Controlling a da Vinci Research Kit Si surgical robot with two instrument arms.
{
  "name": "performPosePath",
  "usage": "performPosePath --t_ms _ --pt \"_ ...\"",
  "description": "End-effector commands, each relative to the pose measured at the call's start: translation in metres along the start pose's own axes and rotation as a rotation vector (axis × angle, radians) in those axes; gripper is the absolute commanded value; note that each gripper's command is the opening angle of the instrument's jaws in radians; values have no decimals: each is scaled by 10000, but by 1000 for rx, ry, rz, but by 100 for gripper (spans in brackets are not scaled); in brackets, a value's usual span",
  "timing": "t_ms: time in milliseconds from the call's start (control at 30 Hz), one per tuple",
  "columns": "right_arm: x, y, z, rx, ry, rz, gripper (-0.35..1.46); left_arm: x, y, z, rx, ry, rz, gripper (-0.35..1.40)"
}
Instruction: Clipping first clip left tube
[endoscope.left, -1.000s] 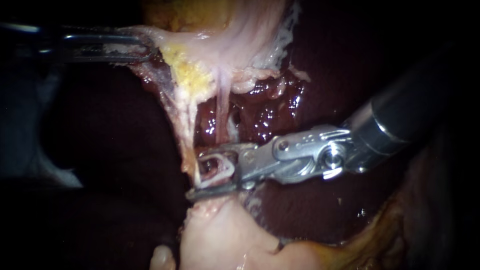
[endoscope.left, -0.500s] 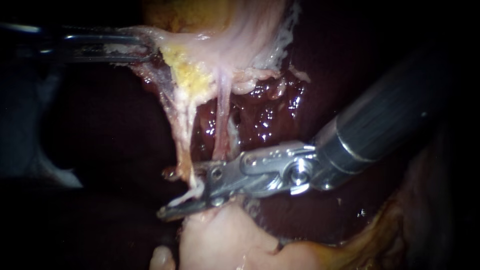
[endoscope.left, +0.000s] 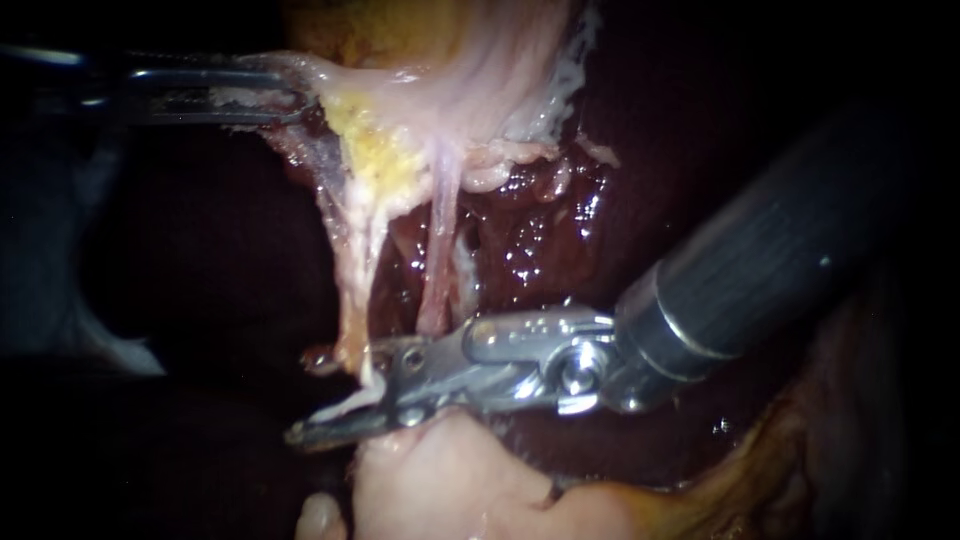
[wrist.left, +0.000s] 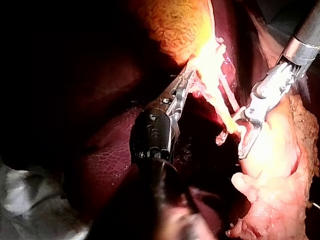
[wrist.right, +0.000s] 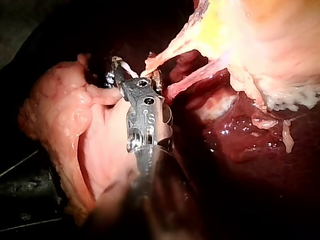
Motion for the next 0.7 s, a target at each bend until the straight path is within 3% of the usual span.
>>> performPosePath --t_ms 33,333,700 --pt "5 -4 0 2 2 1 43 0 0 0 -1 0 0 -35" --pt "23 -25 7 19 5 21 43 0 0 -1 -1 0 0 -35" --pt "20 -23 4 24 3 112 26 0 -1 -1 -2 0 0 -35"
